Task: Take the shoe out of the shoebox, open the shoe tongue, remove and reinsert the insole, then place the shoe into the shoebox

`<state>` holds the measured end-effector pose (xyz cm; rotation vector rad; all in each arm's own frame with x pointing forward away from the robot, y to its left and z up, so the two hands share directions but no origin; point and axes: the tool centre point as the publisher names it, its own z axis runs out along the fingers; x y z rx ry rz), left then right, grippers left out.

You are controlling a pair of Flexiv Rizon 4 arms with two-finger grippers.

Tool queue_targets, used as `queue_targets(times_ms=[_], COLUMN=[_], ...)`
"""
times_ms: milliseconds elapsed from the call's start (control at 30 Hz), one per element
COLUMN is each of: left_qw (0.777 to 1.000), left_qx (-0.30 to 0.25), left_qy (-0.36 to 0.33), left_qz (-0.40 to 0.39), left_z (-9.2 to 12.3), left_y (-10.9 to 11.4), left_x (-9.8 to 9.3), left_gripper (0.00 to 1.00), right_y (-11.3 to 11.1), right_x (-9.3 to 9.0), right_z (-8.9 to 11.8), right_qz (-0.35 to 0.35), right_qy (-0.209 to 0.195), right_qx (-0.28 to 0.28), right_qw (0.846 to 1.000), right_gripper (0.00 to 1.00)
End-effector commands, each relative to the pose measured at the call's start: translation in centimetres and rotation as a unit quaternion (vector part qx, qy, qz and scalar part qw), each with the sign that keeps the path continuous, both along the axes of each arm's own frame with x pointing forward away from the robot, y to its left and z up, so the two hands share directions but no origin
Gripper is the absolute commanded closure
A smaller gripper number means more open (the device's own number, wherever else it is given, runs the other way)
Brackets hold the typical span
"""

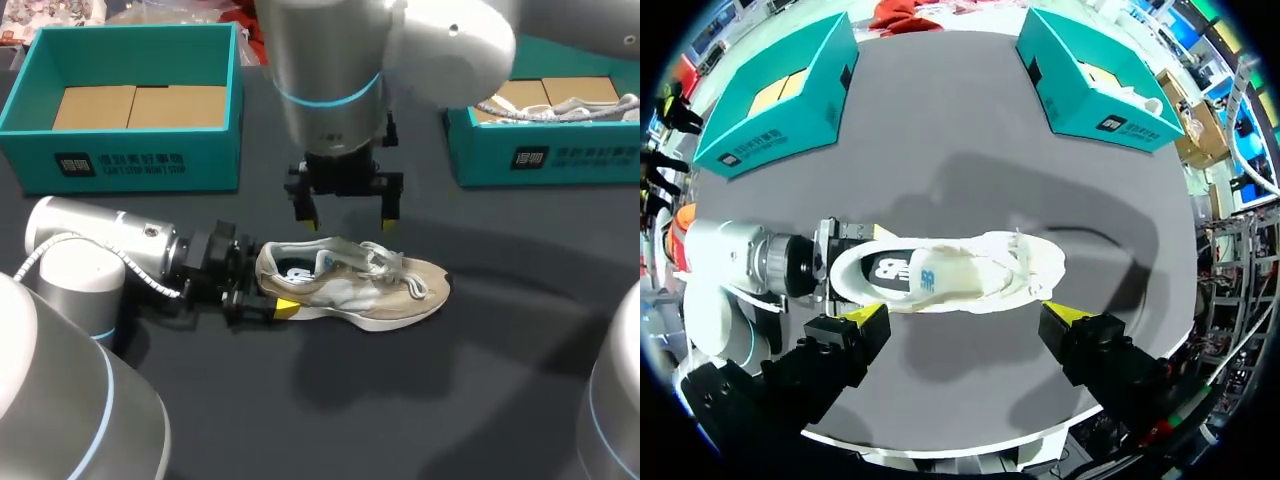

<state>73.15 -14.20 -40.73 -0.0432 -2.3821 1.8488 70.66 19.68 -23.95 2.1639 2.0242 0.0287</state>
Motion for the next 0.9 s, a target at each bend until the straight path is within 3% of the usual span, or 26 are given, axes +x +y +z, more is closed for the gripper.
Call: queue_targets(times_ms=[33, 467, 633, 900], left_qw=[1.000, 1.000, 1.000, 1.000], left_qx=[0.000, 0.000, 0.000, 0.000], left_qy=[0.000, 0.000, 0.000, 0.000], left_qz=[0.001, 0.001, 0.001, 0.001], left_z=[-0.3, -0.3, -0.3, -0.3], left_y=[0.1, 0.1, 0.1, 0.1], left_x=[-0.2, -0.2, -0.2, -0.2], left_gripper=[1.00, 1.00, 1.00, 1.00], right_y=[4.8, 4.8, 4.4, 3.5], right_x=[-1.5, -1.6, -1.0, -0.3], right_z=[-2.7, -3.3, -5.5, -7.0], right_qz=[-0.045, -0.064, -0.137, -0.182], right_qy=[-0.018, -0.004, -0.009, -0.023], right_qx=[-0.055, -0.057, -0.091, -0.110], right_qw=[0.997, 0.996, 0.986, 0.977], right_gripper=[0.00, 0.00, 0.00, 0.00])
